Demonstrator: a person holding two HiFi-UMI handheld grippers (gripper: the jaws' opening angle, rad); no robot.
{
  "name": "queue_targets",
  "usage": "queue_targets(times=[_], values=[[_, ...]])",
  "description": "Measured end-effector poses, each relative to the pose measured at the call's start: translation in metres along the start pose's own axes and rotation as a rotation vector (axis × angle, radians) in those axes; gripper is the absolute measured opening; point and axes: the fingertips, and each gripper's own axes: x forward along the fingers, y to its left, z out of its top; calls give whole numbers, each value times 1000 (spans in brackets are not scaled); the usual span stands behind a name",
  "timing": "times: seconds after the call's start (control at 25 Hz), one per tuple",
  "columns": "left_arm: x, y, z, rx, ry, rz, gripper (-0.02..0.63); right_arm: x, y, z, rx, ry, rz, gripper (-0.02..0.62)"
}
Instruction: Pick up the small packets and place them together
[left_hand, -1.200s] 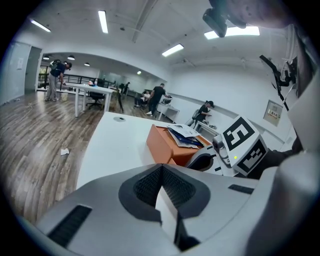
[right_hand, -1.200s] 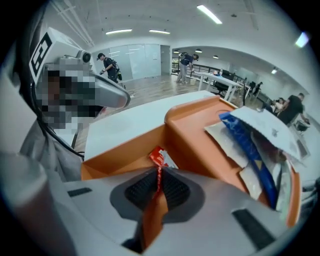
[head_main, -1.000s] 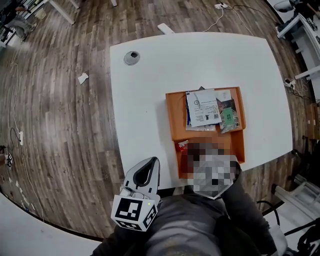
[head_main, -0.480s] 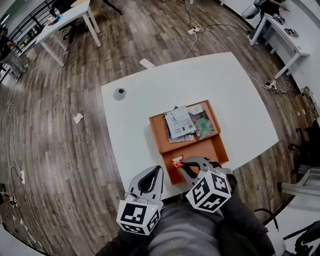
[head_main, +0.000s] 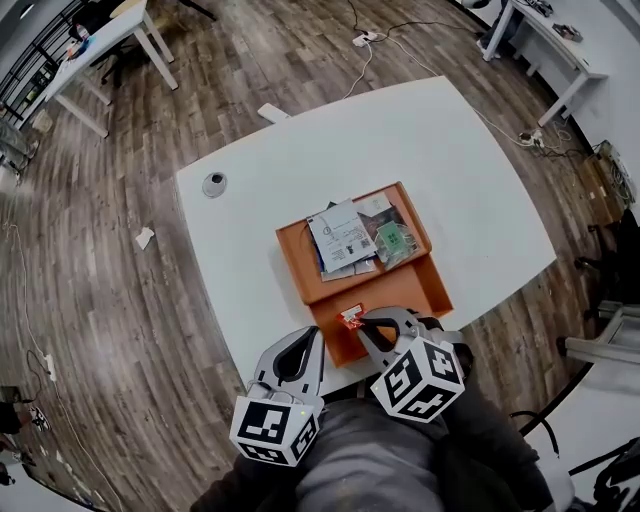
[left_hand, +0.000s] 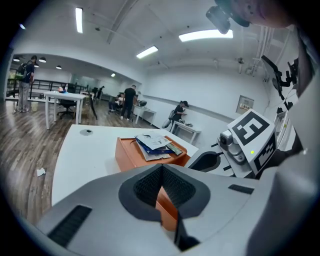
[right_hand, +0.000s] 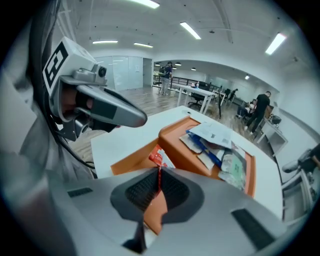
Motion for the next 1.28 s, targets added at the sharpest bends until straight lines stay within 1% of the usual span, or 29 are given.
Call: queue_targets(times=[0.08, 0.16, 0.32, 0.4, 0.52, 0.64, 0.76, 0.84, 0.96, 1.04, 1.28], values=[[3, 4, 6, -1, -10, 8, 0, -7, -8, 15, -5, -42, -3, 18], [5, 9, 15, -3, -28, 22, 0, -18, -22, 34, -18, -91, -29, 18], [8, 26, 32, -19, -65, 69, 0, -35, -74, 70, -48, -170, -163, 20], [8, 35, 37, -32, -77, 98, 0, -34, -97, 78, -53, -183, -206, 20], [11, 49, 39, -57, -79, 139, 0, -20, -121, 79, -52, -165, -218, 20], [15, 60, 34, -94, -63, 173, 0, -2, -133, 76, -51, -136, -201, 20], [14, 69, 28, -125, -47, 201, 0, 15, -132, 76, -55, -114, -169, 20], [15, 73, 27, -134, -44, 209, 0, 21, -130, 77, -61, -107, -153, 20], [17, 76, 26, -144, -40, 212, 0, 26, -126, 78, -59, -109, -106, 25], [18, 77, 25, -148, -40, 212, 0, 27, -123, 78, -54, -110, -82, 57], [15, 76, 25, -137, -49, 206, 0, 25, -111, 79, -44, -114, -27, 183]])
